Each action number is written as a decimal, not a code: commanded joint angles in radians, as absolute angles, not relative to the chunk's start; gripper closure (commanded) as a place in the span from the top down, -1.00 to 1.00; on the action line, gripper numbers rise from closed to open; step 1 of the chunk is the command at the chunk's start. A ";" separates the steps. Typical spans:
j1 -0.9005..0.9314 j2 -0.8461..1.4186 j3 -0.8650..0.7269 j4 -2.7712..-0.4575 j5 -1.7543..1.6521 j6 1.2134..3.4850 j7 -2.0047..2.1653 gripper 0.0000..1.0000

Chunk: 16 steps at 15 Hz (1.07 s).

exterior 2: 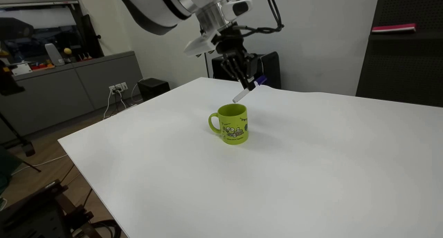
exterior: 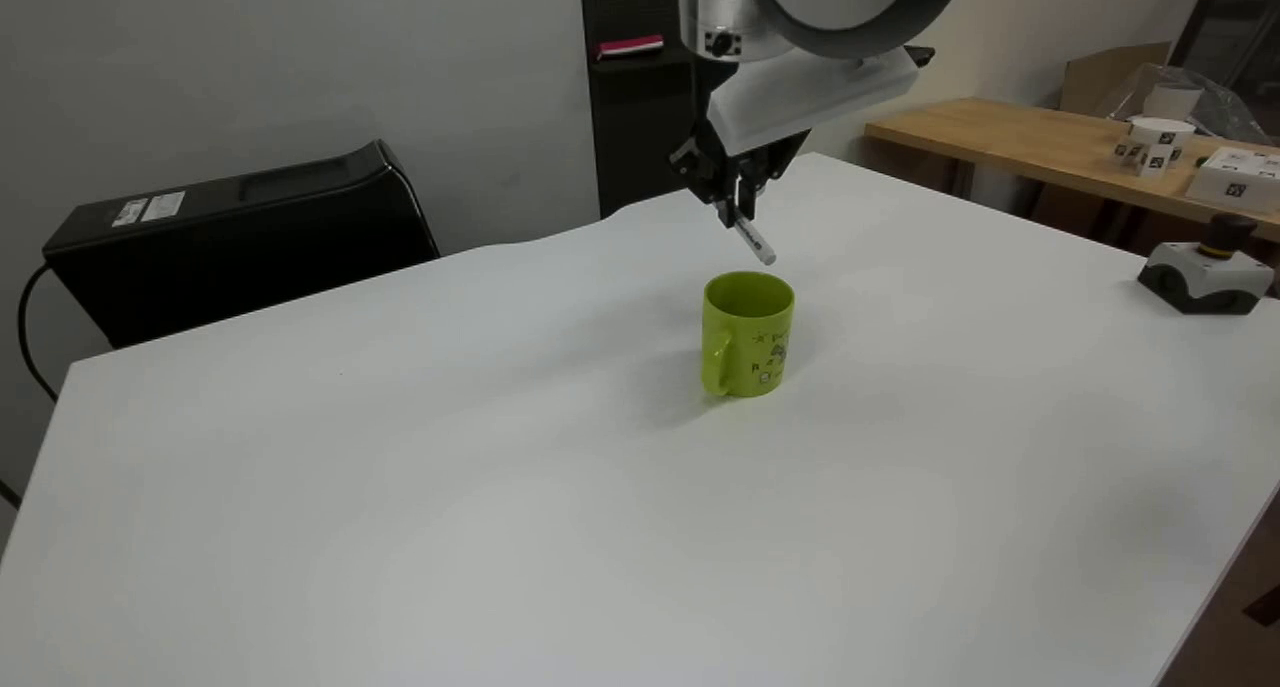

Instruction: Pick up the marker and put it in the white cup

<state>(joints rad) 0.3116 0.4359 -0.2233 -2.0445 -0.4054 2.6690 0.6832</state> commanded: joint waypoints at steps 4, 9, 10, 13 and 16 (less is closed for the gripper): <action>0.412 0.437 -0.316 -2.075 -0.598 2.728 0.941 -0.91; 0.418 0.438 -0.320 -2.095 -0.739 2.730 1.091 -0.91; 0.412 0.438 -0.314 -2.100 -0.762 2.728 1.114 -0.91; 0.386 0.433 -0.288 -2.121 -0.795 2.718 1.154 -0.91; 0.379 0.432 -0.275 -2.142 -0.826 2.719 1.189 -0.91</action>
<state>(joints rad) 0.3969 0.4441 -0.2956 -2.1177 -0.7704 2.7172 1.1121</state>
